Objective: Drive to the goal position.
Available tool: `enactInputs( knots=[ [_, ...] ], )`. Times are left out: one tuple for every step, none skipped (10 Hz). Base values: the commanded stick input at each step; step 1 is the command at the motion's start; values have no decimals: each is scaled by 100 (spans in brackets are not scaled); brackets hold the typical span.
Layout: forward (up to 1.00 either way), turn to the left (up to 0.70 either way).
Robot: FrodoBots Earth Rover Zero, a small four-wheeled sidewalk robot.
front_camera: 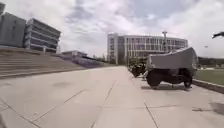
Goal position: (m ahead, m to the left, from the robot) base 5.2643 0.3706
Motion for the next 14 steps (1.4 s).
enactInputs(
  knots=[
    [100, 2],
    [100, 2],
    [100, 2],
    [100, 2],
    [100, 2],
    [100, 2],
    [100, 2],
    [100, 2],
    [100, 2],
    [100, 2],
    [100, 2],
    [100, 2],
    [100, 2],
    [100, 2]
  ],
)
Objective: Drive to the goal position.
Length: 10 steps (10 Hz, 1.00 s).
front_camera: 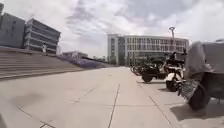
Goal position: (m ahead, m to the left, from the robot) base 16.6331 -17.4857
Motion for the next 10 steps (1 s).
enactInputs(
  knots=[
    [100, 2],
    [100, 2],
    [100, 2],
    [91, 2],
    [52, 2],
    [7, 1],
    [7, 1],
    [6, 1],
    [6, 1],
    [6, 1]
  ],
)
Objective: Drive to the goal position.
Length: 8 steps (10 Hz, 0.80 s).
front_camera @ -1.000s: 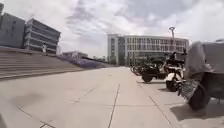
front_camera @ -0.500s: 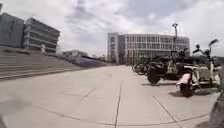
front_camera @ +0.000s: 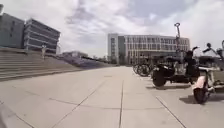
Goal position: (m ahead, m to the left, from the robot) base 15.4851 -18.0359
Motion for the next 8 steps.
enactInputs(
  knots=[
    [6, 1],
    [6, 1],
    [6, 1],
    [6, 1],
    [6, 1],
    [6, 1],
    [6, 1],
    [6, 1]
  ],
)
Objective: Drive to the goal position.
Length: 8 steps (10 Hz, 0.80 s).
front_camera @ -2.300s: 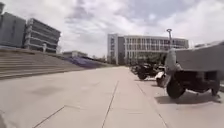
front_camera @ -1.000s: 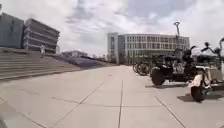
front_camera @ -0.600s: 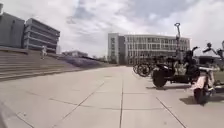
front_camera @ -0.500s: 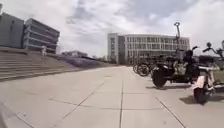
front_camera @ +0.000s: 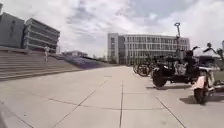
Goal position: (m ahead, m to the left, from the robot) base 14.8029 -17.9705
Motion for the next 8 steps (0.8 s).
enactInputs(
  knots=[
    [6, 1],
    [7, 1],
    [6, 1],
    [6, 0],
    [6, 0],
    [6, 1],
    [6, 0],
    [6, 0]
  ],
)
